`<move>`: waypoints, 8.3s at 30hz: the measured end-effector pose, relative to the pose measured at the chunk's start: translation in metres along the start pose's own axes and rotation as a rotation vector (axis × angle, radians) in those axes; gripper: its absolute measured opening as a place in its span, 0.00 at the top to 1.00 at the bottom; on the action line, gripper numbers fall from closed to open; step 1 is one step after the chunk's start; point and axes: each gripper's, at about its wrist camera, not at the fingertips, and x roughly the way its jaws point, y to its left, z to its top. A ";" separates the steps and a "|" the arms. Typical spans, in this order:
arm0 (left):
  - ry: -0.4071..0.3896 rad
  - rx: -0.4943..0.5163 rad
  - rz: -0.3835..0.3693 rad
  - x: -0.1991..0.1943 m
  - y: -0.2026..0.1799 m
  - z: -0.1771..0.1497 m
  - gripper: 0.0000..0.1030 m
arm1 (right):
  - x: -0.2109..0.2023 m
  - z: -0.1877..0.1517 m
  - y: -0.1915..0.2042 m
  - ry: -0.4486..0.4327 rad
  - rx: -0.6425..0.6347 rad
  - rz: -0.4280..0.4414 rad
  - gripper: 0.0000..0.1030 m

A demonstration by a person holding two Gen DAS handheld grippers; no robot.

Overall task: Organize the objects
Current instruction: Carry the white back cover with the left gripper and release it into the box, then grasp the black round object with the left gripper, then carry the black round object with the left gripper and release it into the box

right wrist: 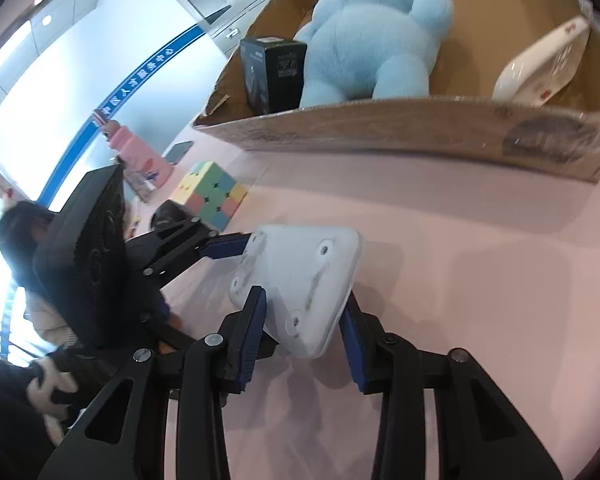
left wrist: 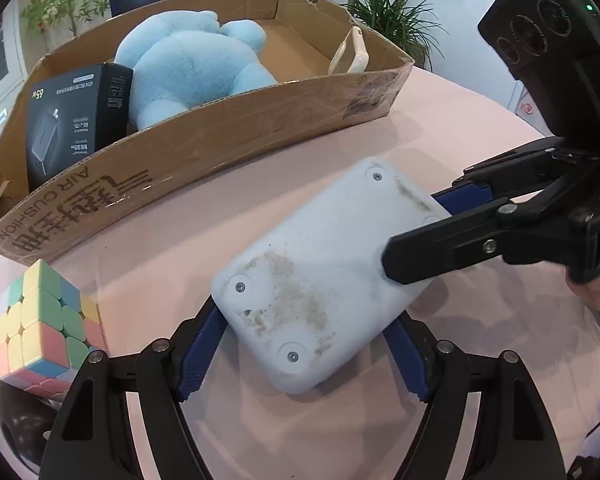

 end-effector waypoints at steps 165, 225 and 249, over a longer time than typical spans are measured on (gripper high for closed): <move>-0.030 -0.008 -0.139 -0.006 -0.040 0.000 0.53 | 0.008 -0.026 0.023 0.051 -0.082 -0.084 0.49; -0.042 0.013 -0.017 0.037 0.007 0.211 0.56 | -0.034 0.155 -0.044 -0.045 0.074 -0.354 0.49; -0.123 -0.314 0.318 -0.078 0.100 0.031 0.02 | -0.064 0.146 0.058 -0.208 -0.094 -0.432 0.24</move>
